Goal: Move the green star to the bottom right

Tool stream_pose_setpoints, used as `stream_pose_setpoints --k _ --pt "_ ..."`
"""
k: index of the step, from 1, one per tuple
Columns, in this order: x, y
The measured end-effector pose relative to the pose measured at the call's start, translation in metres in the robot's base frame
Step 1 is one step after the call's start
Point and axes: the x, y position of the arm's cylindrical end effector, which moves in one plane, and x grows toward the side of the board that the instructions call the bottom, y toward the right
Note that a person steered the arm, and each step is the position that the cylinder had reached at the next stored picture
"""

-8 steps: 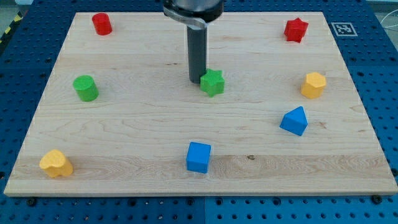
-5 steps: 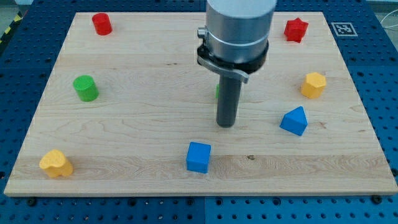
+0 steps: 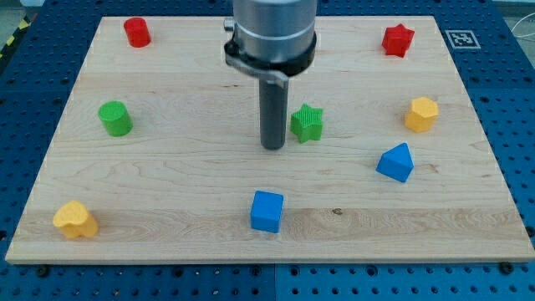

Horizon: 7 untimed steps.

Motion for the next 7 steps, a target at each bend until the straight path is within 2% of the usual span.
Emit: stream_pose_setpoints --k 1,2,7 --pt "-0.038 0.001" --pt "-0.058 0.008" --pt "0.026 0.052"
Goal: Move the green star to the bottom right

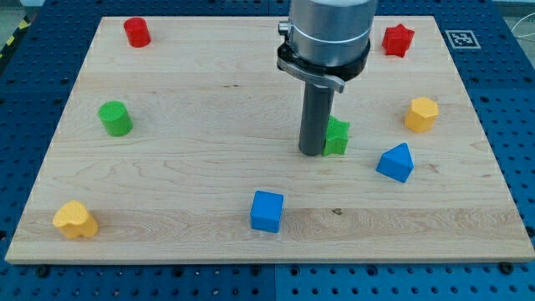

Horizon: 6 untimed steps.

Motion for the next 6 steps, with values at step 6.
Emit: stream_pose_setpoints --k 6 --pt "-0.07 0.036"
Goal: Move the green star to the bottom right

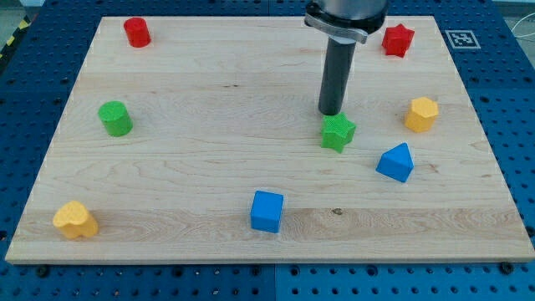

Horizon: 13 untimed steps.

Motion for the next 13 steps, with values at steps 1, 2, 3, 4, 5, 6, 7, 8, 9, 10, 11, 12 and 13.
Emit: stream_pose_setpoints --k 1,2,3,4,5,6,7,8,9,10,11,12,13 --pt "0.025 0.001" --pt "0.057 0.001" --pt "0.088 0.001" --pt "0.106 0.003" --pt "0.098 0.0" --pt "0.097 -0.021" --pt "0.105 -0.035" --pt "0.118 -0.041" --pt "0.127 -0.018" --pt "0.135 0.02" --pt "0.144 0.055" --pt "0.152 0.085" --pt "0.152 0.077"
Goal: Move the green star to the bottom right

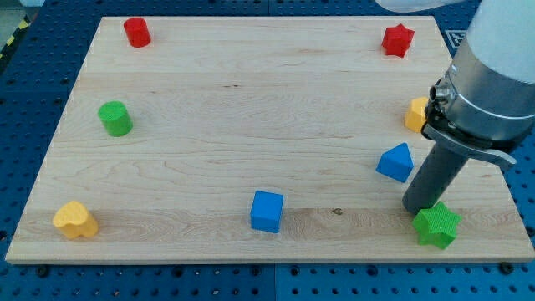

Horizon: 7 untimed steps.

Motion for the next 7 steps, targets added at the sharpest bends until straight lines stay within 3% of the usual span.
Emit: stream_pose_setpoints --k 2,3,5,7 --pt "0.012 -0.05" --pt "0.041 -0.051" --pt "0.054 -0.042" --pt "0.043 0.017"
